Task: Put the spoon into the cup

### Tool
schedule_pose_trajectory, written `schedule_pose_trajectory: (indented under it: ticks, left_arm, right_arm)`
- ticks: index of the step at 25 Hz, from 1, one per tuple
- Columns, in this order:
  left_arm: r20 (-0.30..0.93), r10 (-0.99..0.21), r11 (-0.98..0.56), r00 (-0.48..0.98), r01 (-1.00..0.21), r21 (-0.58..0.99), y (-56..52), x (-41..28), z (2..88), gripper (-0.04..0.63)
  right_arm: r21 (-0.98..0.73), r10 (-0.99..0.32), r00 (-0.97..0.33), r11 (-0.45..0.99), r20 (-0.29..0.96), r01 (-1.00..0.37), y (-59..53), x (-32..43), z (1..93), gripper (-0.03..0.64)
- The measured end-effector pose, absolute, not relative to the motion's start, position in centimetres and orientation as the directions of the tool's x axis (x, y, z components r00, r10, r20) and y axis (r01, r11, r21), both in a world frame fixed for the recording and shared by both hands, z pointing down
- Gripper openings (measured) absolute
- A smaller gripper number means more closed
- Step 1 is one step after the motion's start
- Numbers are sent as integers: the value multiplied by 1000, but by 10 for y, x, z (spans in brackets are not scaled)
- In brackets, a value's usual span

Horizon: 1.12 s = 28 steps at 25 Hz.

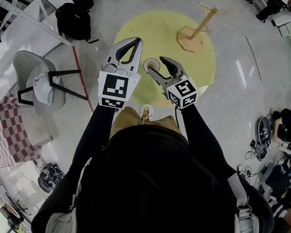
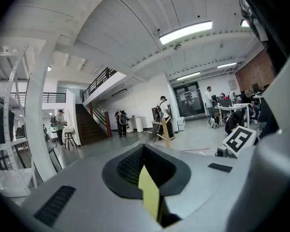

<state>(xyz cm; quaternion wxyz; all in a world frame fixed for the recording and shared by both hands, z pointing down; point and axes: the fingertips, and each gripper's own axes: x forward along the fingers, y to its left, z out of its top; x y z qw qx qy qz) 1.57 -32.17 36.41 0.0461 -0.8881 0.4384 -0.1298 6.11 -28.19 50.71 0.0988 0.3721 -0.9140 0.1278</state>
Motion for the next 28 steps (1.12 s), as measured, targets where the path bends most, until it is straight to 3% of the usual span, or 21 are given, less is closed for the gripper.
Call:
schedule_pose_trajectory:
  ticks: [14,28]
  left_arm:
    - [136,-807,-590,574,-781,-203,-321,12,341,15]
    - [107,-819,-573,563,-797,-192,-317,2,331,15]
  right_arm:
    - [-9,-755,-652,653,69,-757,-306,75,384,265]
    - [27,-748,-661,663,57,-748,-303,68,364,246]
